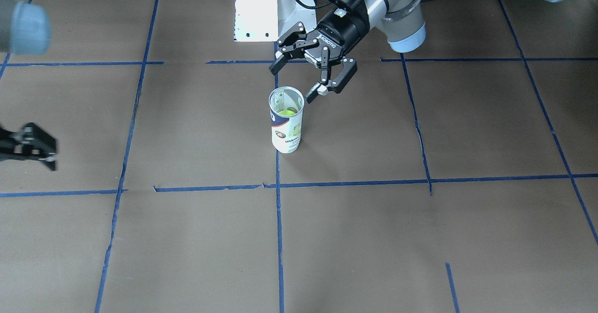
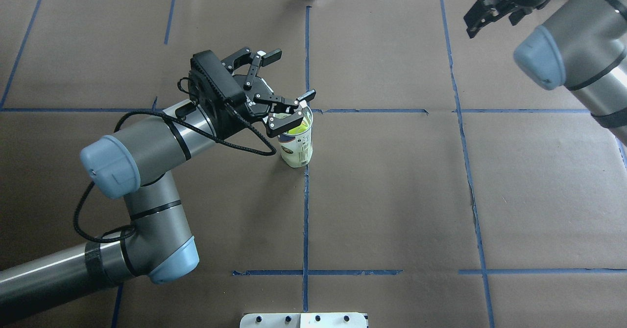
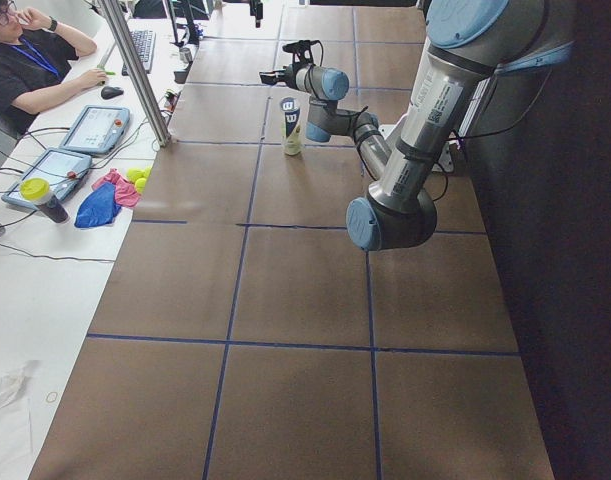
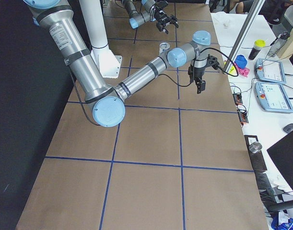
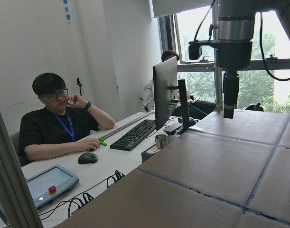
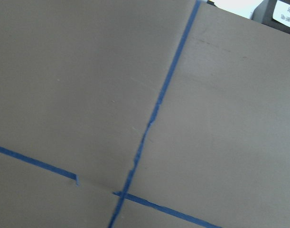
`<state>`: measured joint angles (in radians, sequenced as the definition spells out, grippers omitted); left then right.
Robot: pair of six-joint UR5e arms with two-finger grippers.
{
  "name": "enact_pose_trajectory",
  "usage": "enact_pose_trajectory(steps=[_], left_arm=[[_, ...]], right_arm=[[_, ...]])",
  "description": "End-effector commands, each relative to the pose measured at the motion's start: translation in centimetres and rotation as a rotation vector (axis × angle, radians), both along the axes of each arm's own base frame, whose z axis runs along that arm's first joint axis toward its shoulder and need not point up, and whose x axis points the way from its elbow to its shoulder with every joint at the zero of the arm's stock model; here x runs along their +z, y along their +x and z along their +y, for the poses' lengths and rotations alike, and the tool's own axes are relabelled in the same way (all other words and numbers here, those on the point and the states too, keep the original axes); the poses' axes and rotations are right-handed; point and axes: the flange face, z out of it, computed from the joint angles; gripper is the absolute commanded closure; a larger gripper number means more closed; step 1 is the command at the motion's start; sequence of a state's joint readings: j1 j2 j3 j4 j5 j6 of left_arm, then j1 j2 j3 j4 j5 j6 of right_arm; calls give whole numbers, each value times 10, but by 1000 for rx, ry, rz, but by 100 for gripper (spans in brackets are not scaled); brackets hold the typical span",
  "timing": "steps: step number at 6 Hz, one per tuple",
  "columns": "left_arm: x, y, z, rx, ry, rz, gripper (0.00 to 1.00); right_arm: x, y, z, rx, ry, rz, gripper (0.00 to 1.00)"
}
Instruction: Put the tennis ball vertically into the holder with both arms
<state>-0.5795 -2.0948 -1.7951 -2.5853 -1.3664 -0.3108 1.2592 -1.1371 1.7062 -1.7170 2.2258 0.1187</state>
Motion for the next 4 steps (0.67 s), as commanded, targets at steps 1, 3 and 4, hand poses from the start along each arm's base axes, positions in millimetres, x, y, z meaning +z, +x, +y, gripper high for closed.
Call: enact_pose_trajectory(steps=[1, 3, 4], left_arm=[[40, -66, -61, -19, -98, -286, 0], [77, -112, -107, -47, -292, -389, 0], [105, -139, -131, -46, -455, -460, 0]], right_arm=[[103, 104, 36, -68, 37, -25, 1], [198, 164, 103, -60, 59, -25, 1], [240, 179, 145, -51, 54, -41, 1]])
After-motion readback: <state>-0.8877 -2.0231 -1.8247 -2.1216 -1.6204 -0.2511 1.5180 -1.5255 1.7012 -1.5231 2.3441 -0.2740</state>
